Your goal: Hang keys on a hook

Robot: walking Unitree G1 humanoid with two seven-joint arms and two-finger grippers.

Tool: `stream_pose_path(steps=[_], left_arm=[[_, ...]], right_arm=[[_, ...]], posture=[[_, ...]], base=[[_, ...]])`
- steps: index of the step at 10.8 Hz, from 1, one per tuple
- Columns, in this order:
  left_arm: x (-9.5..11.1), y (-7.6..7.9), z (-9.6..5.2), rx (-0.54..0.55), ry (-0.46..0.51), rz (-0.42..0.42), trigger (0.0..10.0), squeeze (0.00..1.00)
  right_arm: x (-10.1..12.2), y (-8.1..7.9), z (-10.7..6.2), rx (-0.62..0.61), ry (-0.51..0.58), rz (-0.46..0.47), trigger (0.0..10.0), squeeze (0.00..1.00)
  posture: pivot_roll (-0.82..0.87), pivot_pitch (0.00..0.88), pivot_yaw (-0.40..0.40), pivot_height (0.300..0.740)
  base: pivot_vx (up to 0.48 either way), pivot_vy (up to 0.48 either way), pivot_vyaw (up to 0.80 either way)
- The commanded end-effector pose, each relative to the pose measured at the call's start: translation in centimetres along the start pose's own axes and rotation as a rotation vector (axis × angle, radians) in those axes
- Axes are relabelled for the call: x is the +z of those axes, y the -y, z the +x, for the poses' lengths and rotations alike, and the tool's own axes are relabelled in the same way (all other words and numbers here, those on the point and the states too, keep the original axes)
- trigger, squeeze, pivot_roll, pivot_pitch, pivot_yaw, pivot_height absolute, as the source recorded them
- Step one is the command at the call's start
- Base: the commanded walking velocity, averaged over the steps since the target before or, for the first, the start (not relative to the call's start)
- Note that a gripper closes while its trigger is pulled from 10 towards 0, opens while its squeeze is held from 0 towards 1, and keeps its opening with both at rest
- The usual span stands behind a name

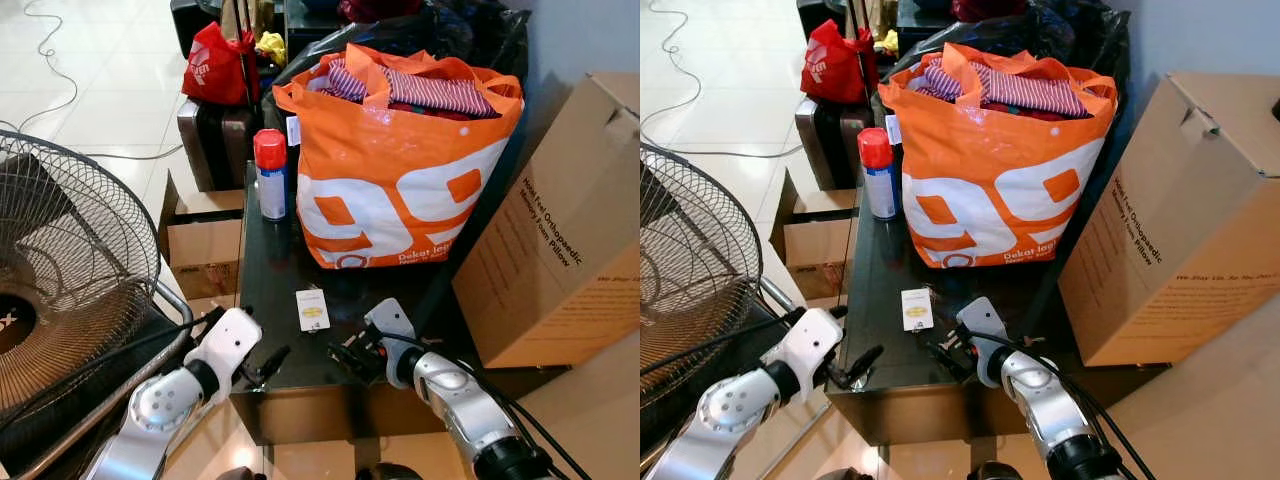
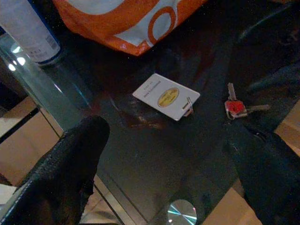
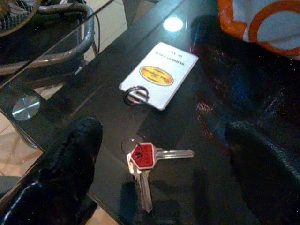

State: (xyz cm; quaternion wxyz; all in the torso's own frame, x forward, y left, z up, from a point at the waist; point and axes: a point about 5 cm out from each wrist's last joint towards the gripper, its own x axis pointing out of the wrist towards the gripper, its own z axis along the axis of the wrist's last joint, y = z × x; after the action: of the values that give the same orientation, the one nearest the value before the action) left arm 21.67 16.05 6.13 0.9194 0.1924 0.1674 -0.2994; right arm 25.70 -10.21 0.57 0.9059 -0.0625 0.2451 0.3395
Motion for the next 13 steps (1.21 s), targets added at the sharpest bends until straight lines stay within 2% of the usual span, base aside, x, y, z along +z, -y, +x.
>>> stream_pose_path(steps=[1, 3, 4, 6, 8, 9, 10, 11, 12, 13], left_arm=[[0.0, 0.1, -0.2, -0.007, -0.005, -0.005, 10.0, 0.0], [-0.1, -0.2, -0.3, -0.003, -0.011, -0.002, 10.0, 0.0], [0.0, -0.2, -0.4, -0.003, -0.011, 0.001, 10.0, 0.0], [0.2, -0.1, -0.1, -0.013, -0.003, -0.002, 10.0, 0.0], [0.3, 0.0, 0.2, -0.021, 0.003, 0.0, 10.0, 0.0], [0.4, 0.1, 0.4, -0.029, 0.006, 0.002, 10.0, 0.0], [0.4, 0.1, 0.5, -0.03, 0.008, 0.002, 10.0, 0.0], [0.5, 0.1, 0.5, -0.034, 0.009, 0.004, 10.0, 0.0], [0.5, 0.0, 0.5, -0.035, 0.009, 0.005, 10.0, 0.0], [0.5, 0.0, 0.5, -0.037, 0.009, 0.006, 10.0, 0.0]], right_arm=[[0.1, 0.5, 0.2, -0.023, -0.003, -0.004, 10.0, 0.0], [0.4, 2.0, 0.6, -0.141, -0.024, -0.027, 10.0, 0.0], [0.6, 2.2, 0.4, -0.141, -0.013, -0.031, 10.0, 0.0], [0.7, 3.4, -1.6, -0.107, 0.01, -0.127, 10.0, 0.0], [0.2, 4.5, -2.9, -0.141, -0.05, -0.235, 10.0, 0.0], [-0.1, 4.6, -3.6, -0.126, -0.071, -0.275, 10.0, 0.0], [-0.1, 4.3, -3.7, -0.112, -0.075, -0.279, 2.8, 0.0], [-0.4, 4.0, -3.5, -0.105, -0.109, -0.313, 0.0, 0.0], [-0.7, 4.0, -3.3, -0.11, -0.149, -0.347, 0.7, 0.0], [-0.9, 3.9, -3.2, -0.112, -0.18, -0.377, 9.5, 0.0]], posture=[[-0.12, 0.102, -0.02, 0.74], [-0.11, 0.103, -0.025, 0.74], [-0.11, 0.102, -0.025, 0.74], [-0.13, 0.095, -0.022, 0.74], [-0.14, 0.091, -0.02, 0.74], [-0.14, 0.089, -0.018, 0.74], [-0.15, 0.088, -0.015, 0.74], [-0.15, 0.09, -0.014, 0.74], [-0.15, 0.09, -0.014, 0.74], [-0.15, 0.09, -0.014, 0.74]], base=[[0.0, 0.0, 0.0], [0.0, 0.0, 0.0], [0.0, 0.0, 0.0], [0.0, 0.0, 0.0], [0.0, 0.0, 0.0], [0.0, 0.0, 0.0], [0.0, 0.0, 0.0], [0.0, 0.0, 0.0], [0.0, 0.0, 0.0], [0.0, 0.0, 0.0]])
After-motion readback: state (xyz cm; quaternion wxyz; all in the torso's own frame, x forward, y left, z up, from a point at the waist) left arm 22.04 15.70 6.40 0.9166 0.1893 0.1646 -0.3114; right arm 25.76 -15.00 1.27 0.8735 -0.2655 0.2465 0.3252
